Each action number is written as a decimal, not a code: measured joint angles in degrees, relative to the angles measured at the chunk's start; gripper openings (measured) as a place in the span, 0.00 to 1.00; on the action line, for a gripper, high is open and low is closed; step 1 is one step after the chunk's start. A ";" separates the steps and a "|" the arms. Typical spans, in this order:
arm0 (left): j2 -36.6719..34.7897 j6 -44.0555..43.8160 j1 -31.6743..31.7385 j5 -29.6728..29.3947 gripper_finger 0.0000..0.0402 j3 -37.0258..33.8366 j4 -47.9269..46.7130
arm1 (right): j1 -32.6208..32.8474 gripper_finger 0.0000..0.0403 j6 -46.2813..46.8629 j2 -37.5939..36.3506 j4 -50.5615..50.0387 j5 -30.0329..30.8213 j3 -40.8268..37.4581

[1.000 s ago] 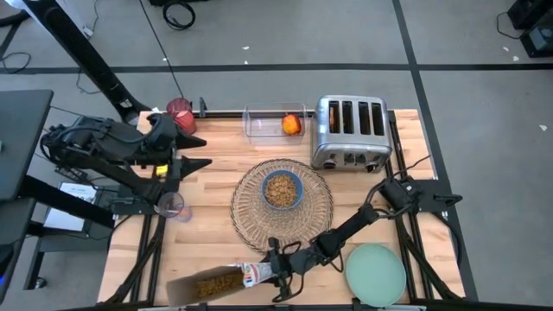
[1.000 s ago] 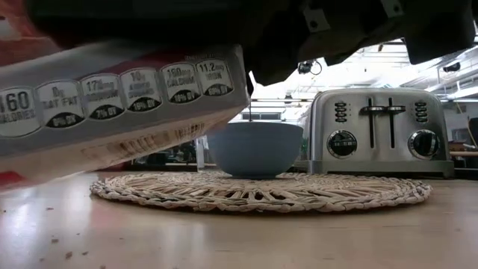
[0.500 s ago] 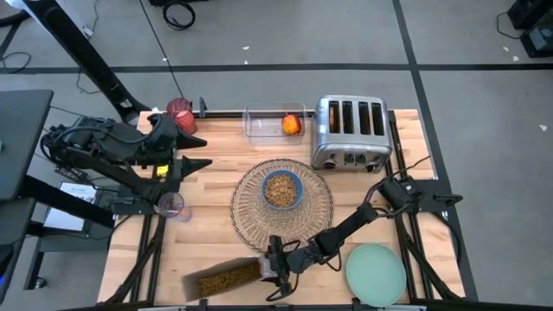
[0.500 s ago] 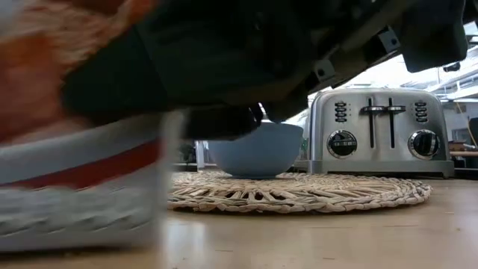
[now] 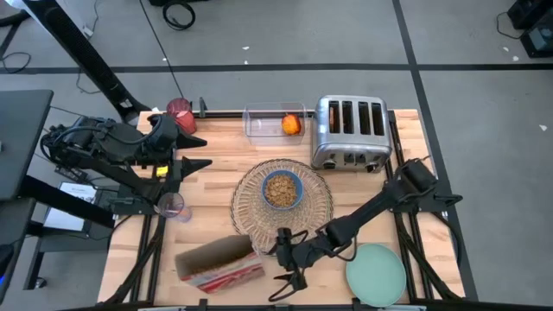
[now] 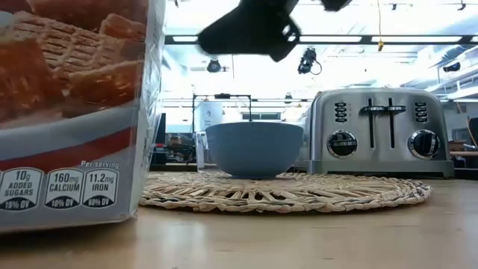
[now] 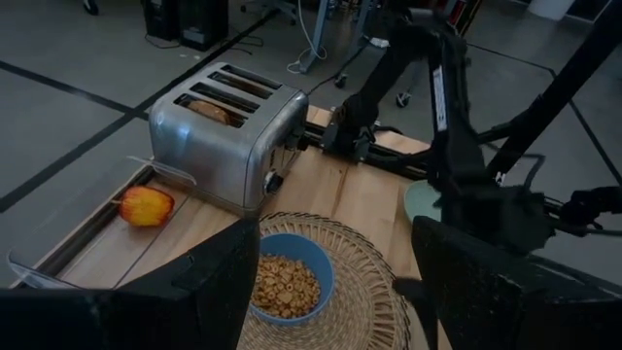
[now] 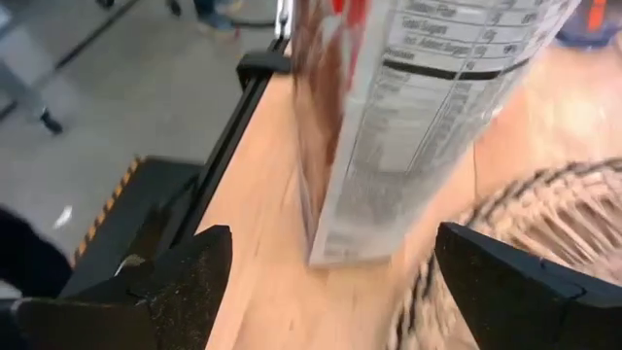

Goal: Arrange a breakfast setting
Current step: Pour the cereal from the cereal box into the blue bowl

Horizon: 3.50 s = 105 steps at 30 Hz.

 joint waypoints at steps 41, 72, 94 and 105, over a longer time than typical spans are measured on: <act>18.30 -26.16 -21.42 14.55 0.62 -9.01 -0.42 | 6.40 0.78 16.86 -14.07 -21.29 14.39 0.00; 18.45 -45.22 -38.84 26.69 0.01 -2.10 -27.66 | 6.41 0.78 28.03 -14.32 -24.83 6.44 0.00; 18.58 -53.24 -41.31 31.37 0.20 -2.14 -25.04 | 6.40 0.78 25.00 -14.32 -24.64 5.73 2.56; 18.49 -53.22 -40.65 30.10 0.42 -2.15 -24.22 | 6.40 0.78 17.70 -14.50 -34.10 9.35 14.29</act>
